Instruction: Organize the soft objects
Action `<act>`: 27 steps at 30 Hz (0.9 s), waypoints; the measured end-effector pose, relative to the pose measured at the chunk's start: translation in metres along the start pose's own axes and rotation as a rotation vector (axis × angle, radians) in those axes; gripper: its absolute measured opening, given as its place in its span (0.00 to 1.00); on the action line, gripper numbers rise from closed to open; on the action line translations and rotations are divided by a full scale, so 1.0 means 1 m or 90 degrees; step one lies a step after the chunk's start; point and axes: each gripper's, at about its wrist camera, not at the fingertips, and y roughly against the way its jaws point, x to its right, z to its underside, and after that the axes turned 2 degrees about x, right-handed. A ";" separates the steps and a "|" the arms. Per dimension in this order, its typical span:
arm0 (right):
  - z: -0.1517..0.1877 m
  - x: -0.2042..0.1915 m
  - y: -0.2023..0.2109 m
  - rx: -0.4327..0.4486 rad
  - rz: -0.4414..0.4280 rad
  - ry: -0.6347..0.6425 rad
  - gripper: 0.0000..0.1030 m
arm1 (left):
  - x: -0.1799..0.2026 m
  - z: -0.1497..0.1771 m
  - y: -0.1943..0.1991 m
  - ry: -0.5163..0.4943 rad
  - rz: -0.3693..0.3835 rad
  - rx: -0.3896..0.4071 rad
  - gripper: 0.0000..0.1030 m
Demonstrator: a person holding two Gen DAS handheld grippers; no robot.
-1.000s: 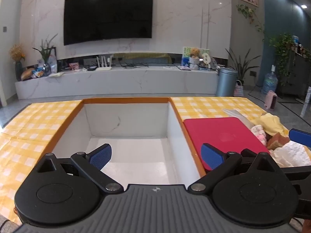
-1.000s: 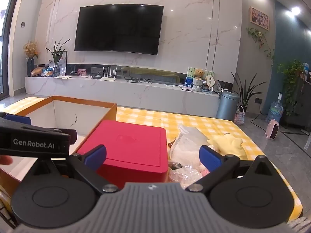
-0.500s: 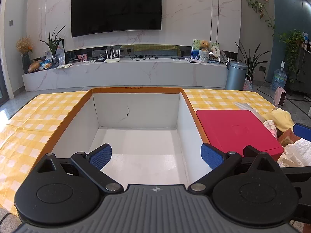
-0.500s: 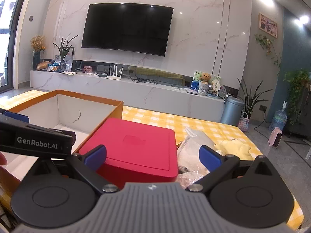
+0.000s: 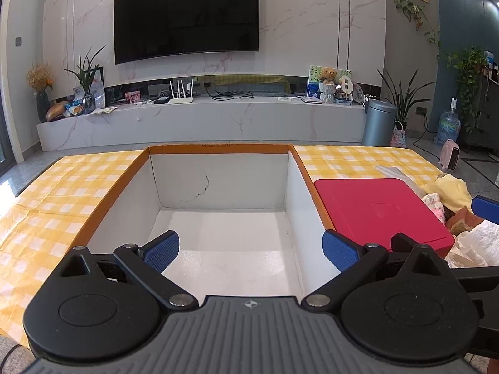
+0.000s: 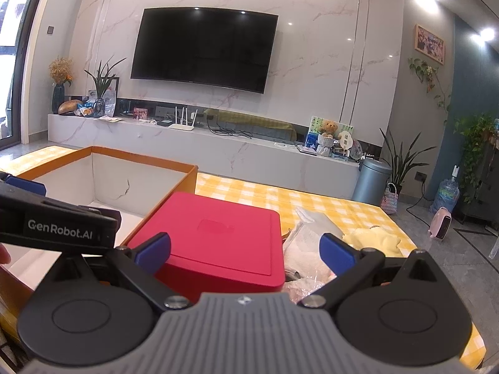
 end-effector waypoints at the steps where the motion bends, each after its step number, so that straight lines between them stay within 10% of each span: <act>1: -0.001 0.001 0.000 0.001 0.000 -0.001 0.97 | 0.000 0.000 0.000 0.001 0.001 -0.001 1.00; 27: -0.003 0.004 -0.004 -0.007 -0.001 0.004 0.97 | 0.001 0.002 -0.003 0.001 0.001 -0.012 1.00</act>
